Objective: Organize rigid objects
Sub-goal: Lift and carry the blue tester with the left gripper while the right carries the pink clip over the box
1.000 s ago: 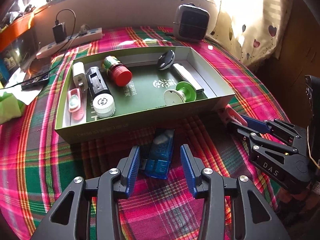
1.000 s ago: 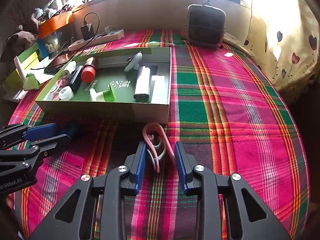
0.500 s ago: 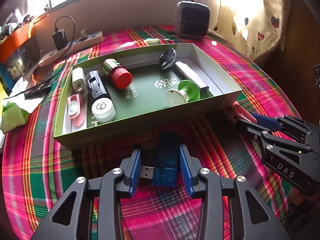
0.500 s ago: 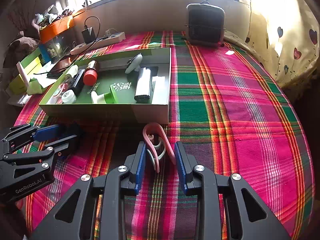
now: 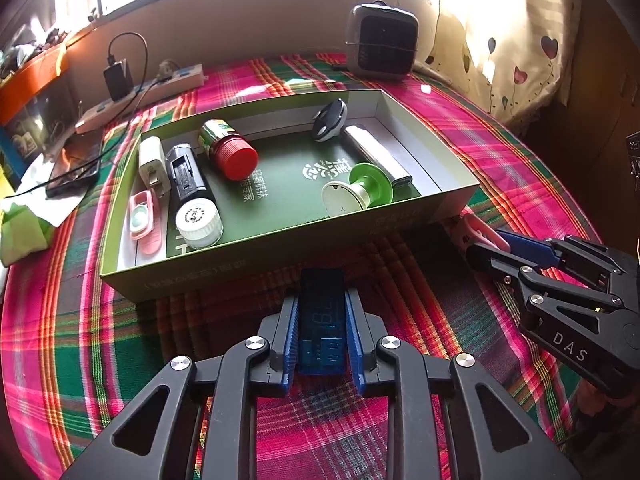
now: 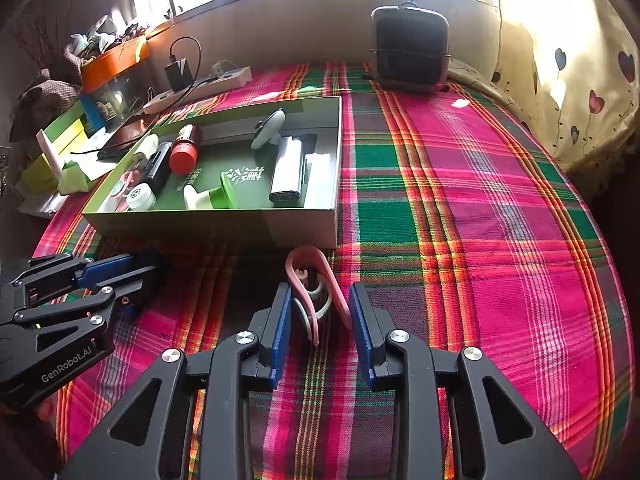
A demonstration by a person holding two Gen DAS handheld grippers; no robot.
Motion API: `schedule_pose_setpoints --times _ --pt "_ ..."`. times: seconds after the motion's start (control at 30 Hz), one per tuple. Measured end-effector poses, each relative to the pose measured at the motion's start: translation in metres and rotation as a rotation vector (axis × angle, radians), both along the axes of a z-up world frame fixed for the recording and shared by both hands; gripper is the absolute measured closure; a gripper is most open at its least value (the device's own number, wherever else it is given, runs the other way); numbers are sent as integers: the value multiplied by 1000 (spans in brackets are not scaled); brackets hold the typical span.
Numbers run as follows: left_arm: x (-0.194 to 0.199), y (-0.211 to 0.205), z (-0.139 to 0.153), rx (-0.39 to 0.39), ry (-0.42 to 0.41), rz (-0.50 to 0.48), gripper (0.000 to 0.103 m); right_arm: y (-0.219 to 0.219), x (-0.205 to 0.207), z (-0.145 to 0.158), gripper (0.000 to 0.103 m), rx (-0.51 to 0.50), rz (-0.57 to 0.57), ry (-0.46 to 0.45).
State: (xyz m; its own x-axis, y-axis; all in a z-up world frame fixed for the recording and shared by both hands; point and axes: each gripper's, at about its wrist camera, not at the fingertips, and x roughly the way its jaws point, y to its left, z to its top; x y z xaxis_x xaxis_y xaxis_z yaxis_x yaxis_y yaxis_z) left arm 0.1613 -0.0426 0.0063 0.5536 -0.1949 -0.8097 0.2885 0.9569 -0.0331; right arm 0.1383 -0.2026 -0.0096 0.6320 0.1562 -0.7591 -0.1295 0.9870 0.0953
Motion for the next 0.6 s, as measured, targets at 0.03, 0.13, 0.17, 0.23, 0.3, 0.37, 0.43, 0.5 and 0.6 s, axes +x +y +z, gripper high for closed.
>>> schedule_pose_setpoints --times 0.03,0.13,0.17,0.23,0.3,0.37,0.43,0.5,0.6 --pt "0 0 0 -2 0 2 82 0 0 0 73 0 0 0" --pt "0 1 0 -6 1 3 82 0 0 0 73 0 0 0" --pt "0 1 0 -7 1 4 82 0 0 0 73 -1 0 0" --pt "1 1 1 -12 1 7 82 0 0 0 73 -1 0 0" --pt "1 2 1 -13 1 7 82 0 0 0 73 -1 0 0" --pt "1 3 1 -18 4 10 82 0 0 0 73 0 0 0" --pt "1 3 1 -22 6 12 82 0 0 0 73 -2 1 0" --pt "1 3 1 -27 7 14 82 1 0 0 73 -5 4 0" --pt "-1 3 3 -32 5 16 82 0 0 0 73 -3 6 1"
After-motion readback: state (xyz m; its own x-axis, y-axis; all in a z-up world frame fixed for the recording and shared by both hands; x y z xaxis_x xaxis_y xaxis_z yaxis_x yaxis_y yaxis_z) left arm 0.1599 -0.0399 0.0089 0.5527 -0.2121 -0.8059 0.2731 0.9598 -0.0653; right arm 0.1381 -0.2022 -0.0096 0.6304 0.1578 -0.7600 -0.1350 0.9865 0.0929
